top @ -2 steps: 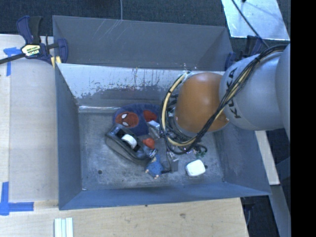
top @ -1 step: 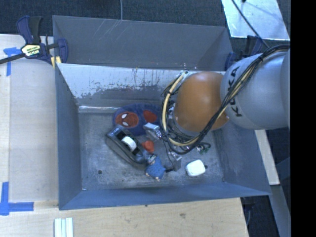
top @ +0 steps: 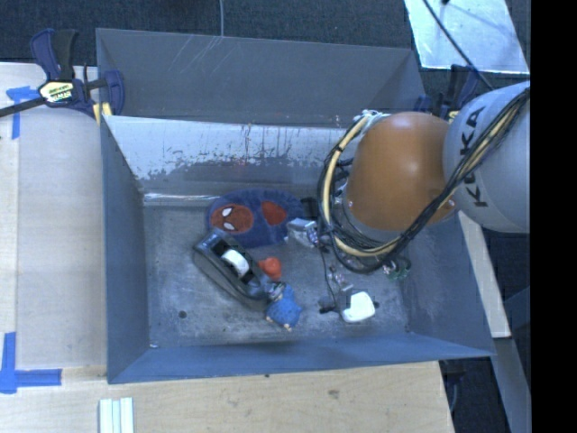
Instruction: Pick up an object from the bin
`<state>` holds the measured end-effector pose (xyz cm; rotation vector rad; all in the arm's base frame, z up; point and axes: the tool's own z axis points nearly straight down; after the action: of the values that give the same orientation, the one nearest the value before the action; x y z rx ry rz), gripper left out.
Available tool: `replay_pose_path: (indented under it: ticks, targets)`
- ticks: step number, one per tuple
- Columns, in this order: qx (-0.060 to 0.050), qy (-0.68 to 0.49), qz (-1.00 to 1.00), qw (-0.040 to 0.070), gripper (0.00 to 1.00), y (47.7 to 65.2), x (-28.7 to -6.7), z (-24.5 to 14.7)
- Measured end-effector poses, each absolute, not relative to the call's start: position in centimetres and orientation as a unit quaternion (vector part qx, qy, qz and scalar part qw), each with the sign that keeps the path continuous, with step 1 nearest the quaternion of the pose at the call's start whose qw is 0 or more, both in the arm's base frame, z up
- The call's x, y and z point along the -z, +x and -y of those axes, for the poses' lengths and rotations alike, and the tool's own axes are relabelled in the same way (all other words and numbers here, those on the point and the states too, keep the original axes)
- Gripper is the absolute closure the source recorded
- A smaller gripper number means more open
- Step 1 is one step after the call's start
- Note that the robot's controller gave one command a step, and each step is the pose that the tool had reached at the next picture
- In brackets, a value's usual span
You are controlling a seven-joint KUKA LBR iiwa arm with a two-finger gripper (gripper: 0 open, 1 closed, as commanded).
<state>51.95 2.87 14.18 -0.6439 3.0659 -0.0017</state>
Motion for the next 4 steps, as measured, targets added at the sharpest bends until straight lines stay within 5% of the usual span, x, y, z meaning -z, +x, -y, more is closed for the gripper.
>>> replay_pose_path:
  ticks: [1, 2, 3, 4]
  targets:
    - [0.001, -0.323, -0.946, 0.009, 0.00, 53.0, -7.4, -4.3]
    - [0.001, -0.264, -0.965, 0.006, 0.00, 58.4, -13.7, -1.6]
    - [-0.001, -0.246, -0.969, 0.003, 0.00, 62.1, -6.8, -2.0]
    - [0.000, -0.245, -0.970, 0.004, 1.00, 62.2, -7.3, -2.0]
